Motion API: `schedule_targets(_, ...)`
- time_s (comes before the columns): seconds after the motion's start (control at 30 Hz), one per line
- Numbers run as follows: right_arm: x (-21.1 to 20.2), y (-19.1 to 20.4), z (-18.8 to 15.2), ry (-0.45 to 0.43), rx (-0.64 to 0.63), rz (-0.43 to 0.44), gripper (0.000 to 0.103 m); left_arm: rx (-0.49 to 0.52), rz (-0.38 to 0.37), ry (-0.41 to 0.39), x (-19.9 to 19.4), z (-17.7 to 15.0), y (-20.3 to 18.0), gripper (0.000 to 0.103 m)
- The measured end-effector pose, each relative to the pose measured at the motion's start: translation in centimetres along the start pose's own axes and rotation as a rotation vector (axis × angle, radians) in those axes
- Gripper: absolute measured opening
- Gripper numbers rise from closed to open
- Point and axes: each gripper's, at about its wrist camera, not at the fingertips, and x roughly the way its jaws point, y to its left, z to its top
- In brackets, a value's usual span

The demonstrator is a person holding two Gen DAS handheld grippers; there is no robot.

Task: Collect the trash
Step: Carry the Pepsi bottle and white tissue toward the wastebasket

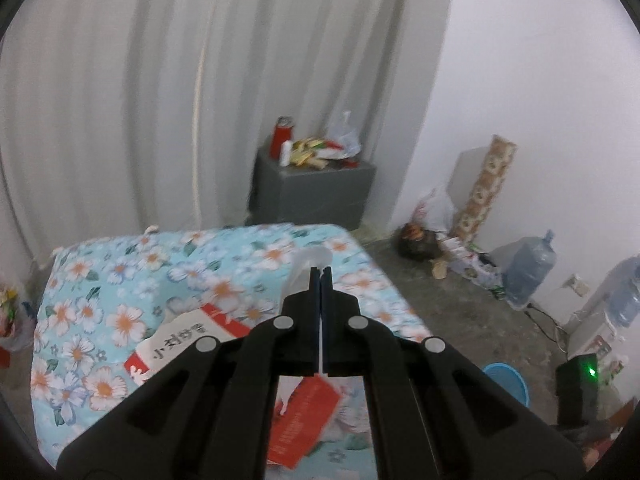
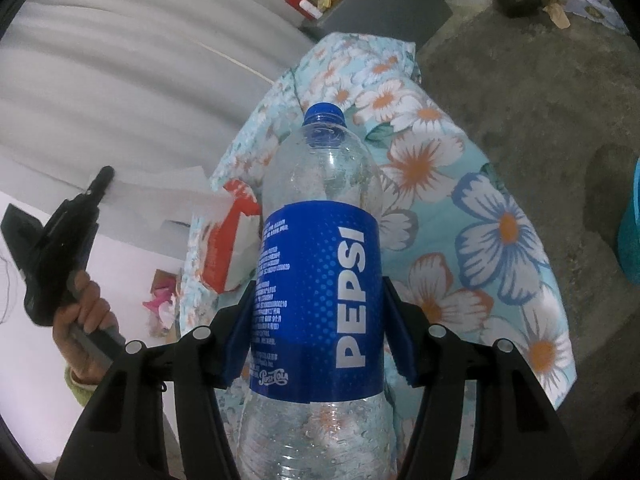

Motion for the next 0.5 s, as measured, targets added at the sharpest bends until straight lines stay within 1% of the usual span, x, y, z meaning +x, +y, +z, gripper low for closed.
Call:
schedule_targets(0.07,-0.8,0.0,-0.1,-0.018,0.006,0.007,0.057,0.02,-0.027,-0.009,-0.6,0.2,-1.4,0.0)
schedule_targets(0.27,-4.8,-0.6,-0.2,-0.111,0.031,0.031,0.057,0.084,-0.109,-0.025,-1.6,1.0,-5.8,0.0)
schedule_targets(0.43,-8.8,-1.4,-0.9,-0.209,0.052,0.05,0.057,0.128,-0.18,-0.018,-1.6,1.5,-10.2,0.0)
schedule_targets(0.5,-10.1,-1.9,-1.0,-0.235,0.056,0.04,0.057,0.138,-0.208,-0.016,-1.6,1.6,-11.9,0.0)
